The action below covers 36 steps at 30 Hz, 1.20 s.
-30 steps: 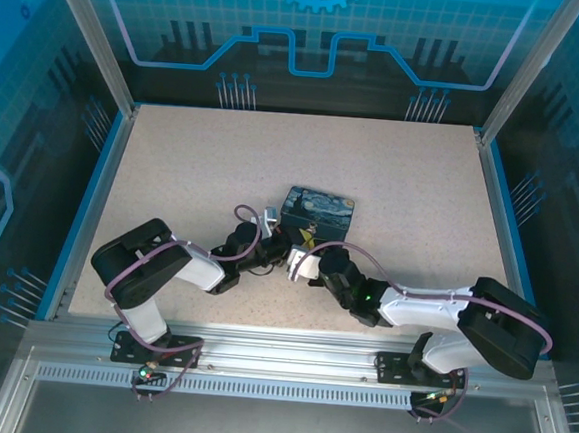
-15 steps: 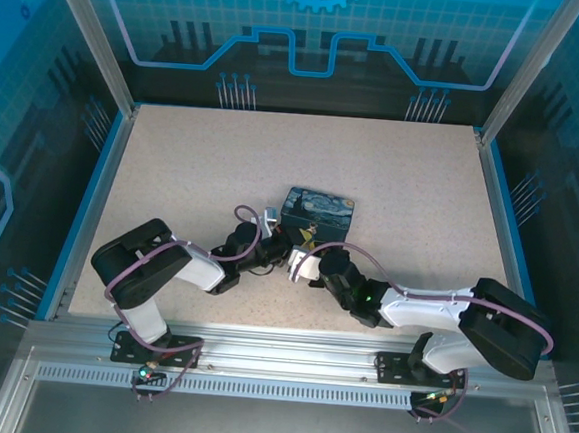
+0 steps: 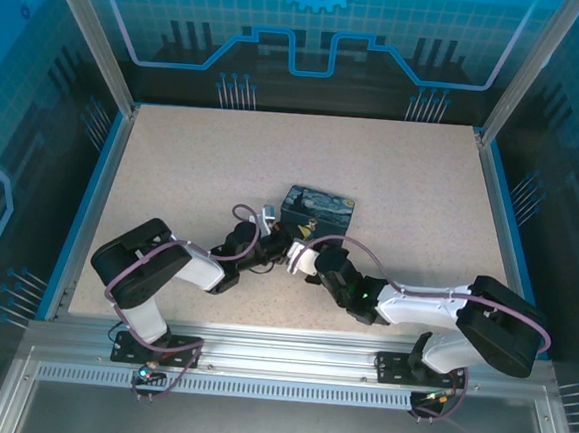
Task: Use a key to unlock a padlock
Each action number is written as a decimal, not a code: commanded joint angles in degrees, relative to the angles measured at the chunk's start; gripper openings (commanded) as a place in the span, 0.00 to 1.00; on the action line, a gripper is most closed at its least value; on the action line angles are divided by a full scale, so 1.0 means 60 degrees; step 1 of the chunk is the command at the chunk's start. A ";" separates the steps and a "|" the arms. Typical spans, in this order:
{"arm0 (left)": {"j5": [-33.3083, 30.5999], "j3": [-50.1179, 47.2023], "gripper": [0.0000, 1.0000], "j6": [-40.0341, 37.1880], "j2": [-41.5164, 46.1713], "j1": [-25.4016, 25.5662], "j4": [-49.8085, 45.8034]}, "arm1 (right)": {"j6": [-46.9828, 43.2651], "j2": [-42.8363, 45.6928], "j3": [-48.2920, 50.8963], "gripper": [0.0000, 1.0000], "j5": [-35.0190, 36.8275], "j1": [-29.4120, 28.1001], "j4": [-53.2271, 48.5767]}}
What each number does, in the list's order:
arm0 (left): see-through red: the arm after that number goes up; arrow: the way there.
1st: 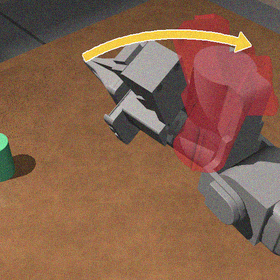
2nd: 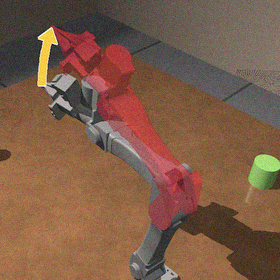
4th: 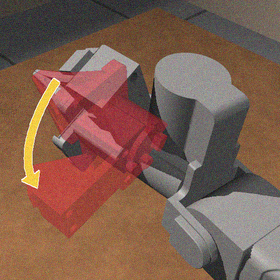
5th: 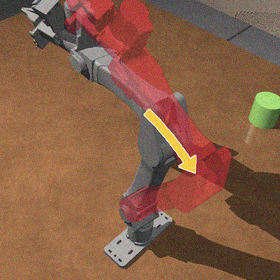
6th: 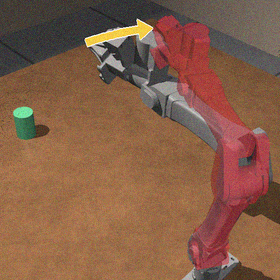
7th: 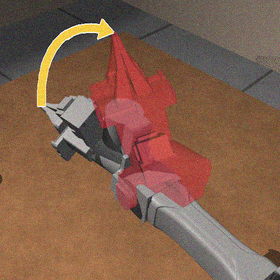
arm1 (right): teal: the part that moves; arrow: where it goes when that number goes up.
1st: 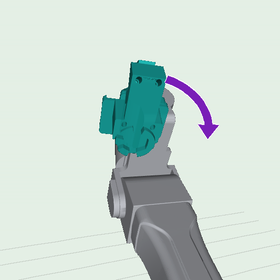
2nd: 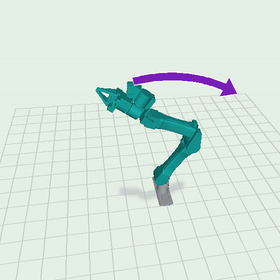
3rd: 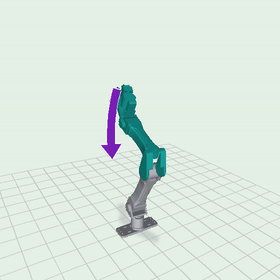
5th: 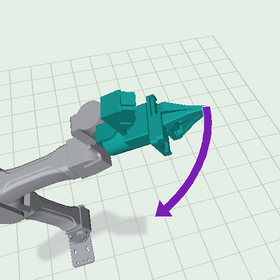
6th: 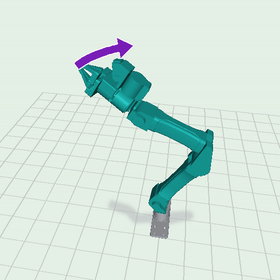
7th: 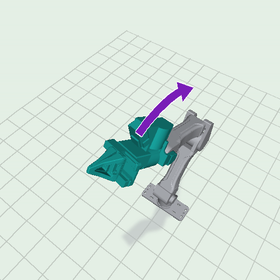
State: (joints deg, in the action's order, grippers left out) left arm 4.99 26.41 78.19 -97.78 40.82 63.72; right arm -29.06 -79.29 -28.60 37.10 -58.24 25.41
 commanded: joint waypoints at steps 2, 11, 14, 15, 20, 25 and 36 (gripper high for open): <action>0.0354 -0.0109 0.00 0.0153 0.0041 0.0063 0.0586 | 0.1584 -0.0331 -0.0894 0.00 0.1340 0.0081 -0.0660; 0.0354 -0.0138 0.00 0.0117 0.0052 0.0064 0.0507 | 0.4616 -0.0460 -0.0196 0.00 0.0493 0.0502 0.0586; 0.0340 -0.0099 0.00 0.0046 -0.0011 0.0066 0.0412 | 0.4904 -0.0453 -0.0088 0.00 -0.0071 0.0594 0.0661; 0.0332 -0.0096 0.00 0.0013 -0.0045 0.0054 0.0388 | 0.4961 -0.0467 -0.0058 0.00 -0.0206 0.0605 0.0672; 0.0283 -0.0091 0.00 -0.0144 -0.0297 0.0082 0.0279 | 0.5775 -0.0567 0.0314 0.00 -0.0861 0.0783 0.0768; 0.0212 -0.0141 0.07 -0.0371 -0.0596 0.0100 0.0162 | 0.6791 -0.0977 0.0705 0.00 -0.1499 0.0866 0.1236; -0.0107 -0.0684 0.38 -0.0552 -0.0768 -0.0007 0.0250 | 0.7975 -0.1804 0.0885 0.00 -0.2269 0.0932 0.1720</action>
State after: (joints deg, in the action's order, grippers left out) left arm 4.29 23.53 76.18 -103.04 41.04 63.31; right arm 14.90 -89.23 -24.18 24.56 -53.54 34.59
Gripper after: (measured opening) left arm 0.362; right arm 0.050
